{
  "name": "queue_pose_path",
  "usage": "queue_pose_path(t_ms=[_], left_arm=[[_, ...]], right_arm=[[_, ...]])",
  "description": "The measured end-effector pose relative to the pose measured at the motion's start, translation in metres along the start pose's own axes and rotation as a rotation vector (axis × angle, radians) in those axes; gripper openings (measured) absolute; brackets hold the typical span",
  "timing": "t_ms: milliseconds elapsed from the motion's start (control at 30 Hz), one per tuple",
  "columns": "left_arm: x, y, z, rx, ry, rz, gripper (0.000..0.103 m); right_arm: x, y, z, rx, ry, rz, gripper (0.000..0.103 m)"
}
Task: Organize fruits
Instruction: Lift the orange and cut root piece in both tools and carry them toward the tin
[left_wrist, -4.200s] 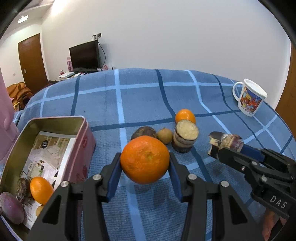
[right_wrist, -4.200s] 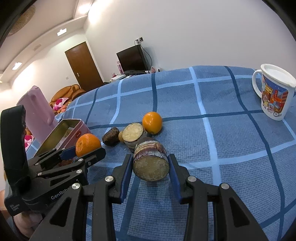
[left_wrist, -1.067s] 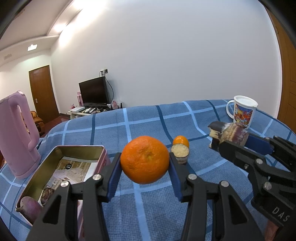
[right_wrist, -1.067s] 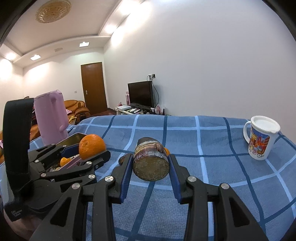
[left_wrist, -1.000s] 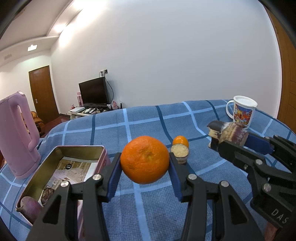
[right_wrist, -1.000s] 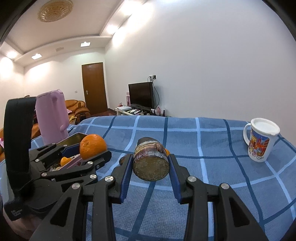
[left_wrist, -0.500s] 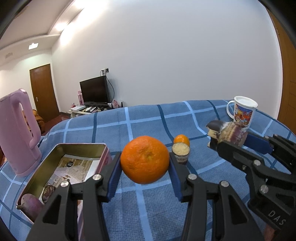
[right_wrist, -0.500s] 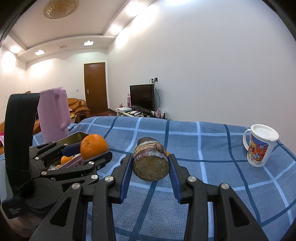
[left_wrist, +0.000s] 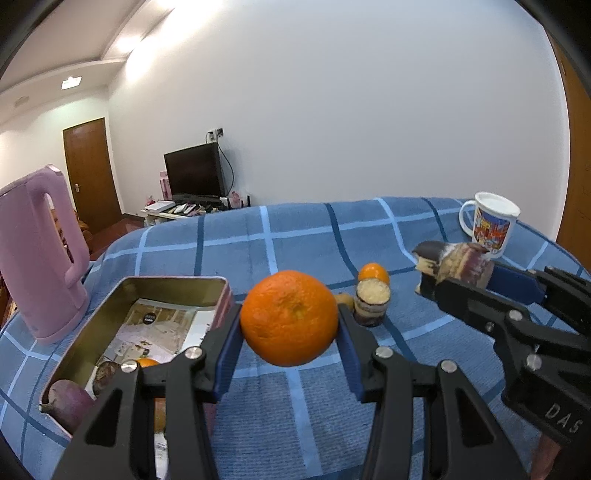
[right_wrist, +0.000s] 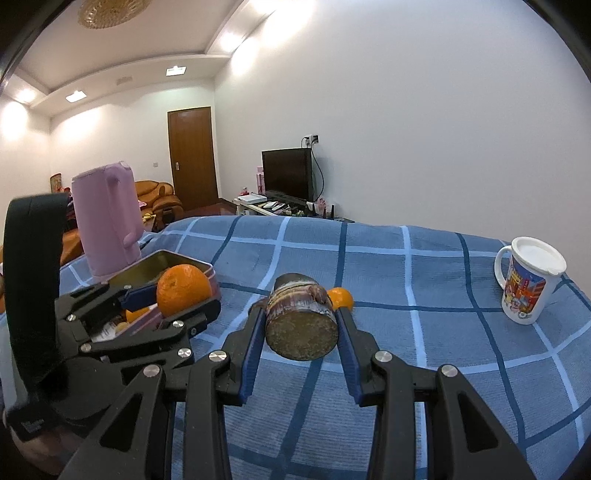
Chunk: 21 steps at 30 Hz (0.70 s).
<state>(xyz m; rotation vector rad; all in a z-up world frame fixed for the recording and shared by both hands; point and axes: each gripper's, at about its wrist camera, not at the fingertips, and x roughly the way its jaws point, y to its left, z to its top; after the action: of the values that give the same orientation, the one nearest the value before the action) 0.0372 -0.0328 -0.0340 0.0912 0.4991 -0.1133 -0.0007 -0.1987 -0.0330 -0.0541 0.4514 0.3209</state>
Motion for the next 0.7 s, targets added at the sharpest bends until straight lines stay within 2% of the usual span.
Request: queue_pose_path(t_ms=[700], left_arm=[[-0.017, 0.053, -0.001, -0.069, 0.005, 0.049, 0.050]], right_arm=[[0.015, 0.054, 0.025, -0.069, 0.003, 0.085, 0.041]])
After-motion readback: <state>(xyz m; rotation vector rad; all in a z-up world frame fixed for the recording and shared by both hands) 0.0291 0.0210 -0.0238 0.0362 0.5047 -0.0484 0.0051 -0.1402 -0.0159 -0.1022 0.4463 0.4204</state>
